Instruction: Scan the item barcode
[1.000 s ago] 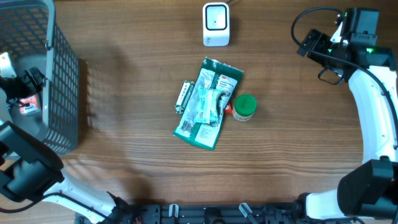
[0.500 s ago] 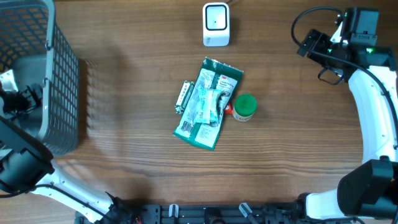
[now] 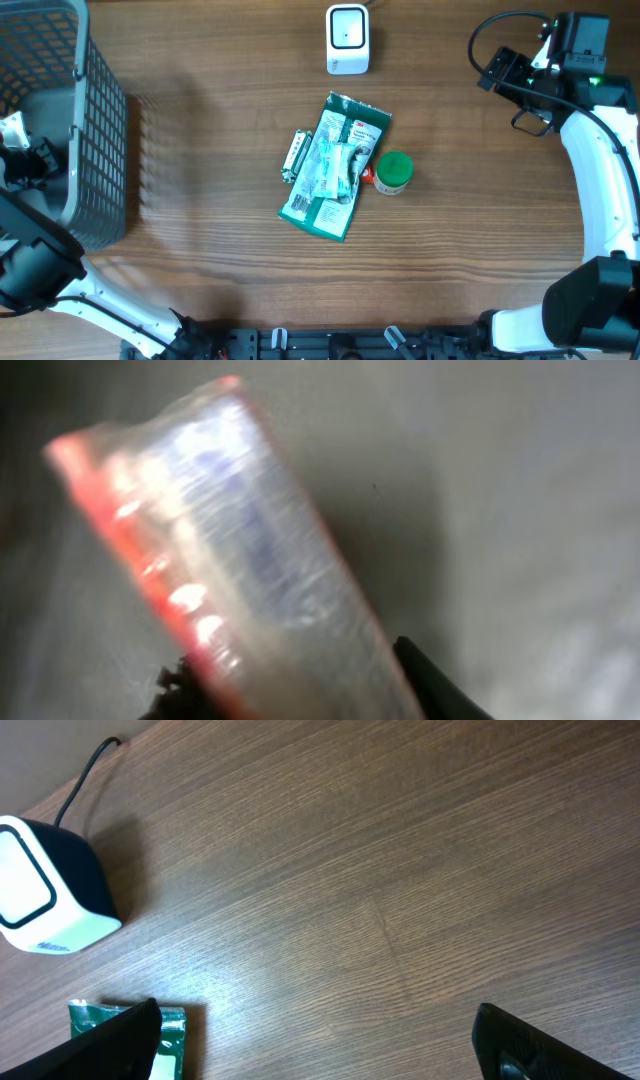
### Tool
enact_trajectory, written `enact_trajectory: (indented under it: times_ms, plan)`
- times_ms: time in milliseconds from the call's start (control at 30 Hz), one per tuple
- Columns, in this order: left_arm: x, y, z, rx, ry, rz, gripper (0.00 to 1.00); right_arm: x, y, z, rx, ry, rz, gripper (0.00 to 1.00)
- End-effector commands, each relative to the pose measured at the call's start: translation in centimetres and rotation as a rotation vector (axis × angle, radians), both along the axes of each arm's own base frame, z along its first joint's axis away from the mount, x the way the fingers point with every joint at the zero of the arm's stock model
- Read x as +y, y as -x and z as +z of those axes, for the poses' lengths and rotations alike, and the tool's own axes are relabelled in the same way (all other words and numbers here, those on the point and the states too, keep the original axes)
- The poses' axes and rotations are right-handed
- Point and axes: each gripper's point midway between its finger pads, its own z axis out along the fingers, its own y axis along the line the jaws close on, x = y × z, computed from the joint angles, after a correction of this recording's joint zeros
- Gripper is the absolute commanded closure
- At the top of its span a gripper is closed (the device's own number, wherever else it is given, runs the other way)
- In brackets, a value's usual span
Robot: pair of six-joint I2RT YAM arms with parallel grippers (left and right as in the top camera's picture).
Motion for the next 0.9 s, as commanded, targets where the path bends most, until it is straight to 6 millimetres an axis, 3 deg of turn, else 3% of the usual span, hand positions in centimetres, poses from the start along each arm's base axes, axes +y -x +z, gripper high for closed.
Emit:
enact_trajectory:
  times_ms: [0, 100, 333, 500, 600, 667, 700, 767, 867]
  plan:
    - [-0.2, -0.2, 0.9, -0.03, 0.024, 0.028, 0.77, -0.4, -0.1, -0.3, 0.008, 0.008, -0.018, 0.0]
    - [0.4, -1.1, 4.2, -0.096, -0.014, 0.049, 0.95, -0.4, -0.1, -0.3, 0.008, 0.008, -0.018, 0.0]
    - [0.5, -1.8, 11.9, -0.245, -0.095, 0.082, 0.96, -0.4, -0.1, -0.3, 0.008, 0.008, -0.018, 0.0]
    - [-2.6, -3.1, 18.7, -0.427, -0.075, 0.049, 0.96, -0.4, -0.1, -0.3, 0.008, 0.008, -0.018, 0.0]
    - [-6.3, -3.7, 23.0, -0.52, -0.045, 0.013, 0.96, -0.4, -0.1, -0.3, 0.008, 0.009, -0.018, 0.0]
    - [-9.7, -4.0, 25.4, -0.568, -0.017, -0.04, 0.96, -0.4, -0.1, -0.3, 0.008, 0.009, -0.017, 0.0]
    - [-12.7, -4.1, 26.9, -0.587, 0.006, -0.086, 0.96, -0.4, -0.1, -0.3, 0.008, 0.009, -0.017, 0.01]
    - [-17.6, -4.2, 28.0, -0.587, 0.044, -0.171, 0.96, -0.4, -0.1, -0.3, 0.008, 0.009, -0.017, 0.01]
    - [-24.1, -4.1, 27.3, -0.522, 0.121, -0.302, 0.96, -0.4, -0.1, -0.3, 0.008, 0.009, -0.017, 0.0]
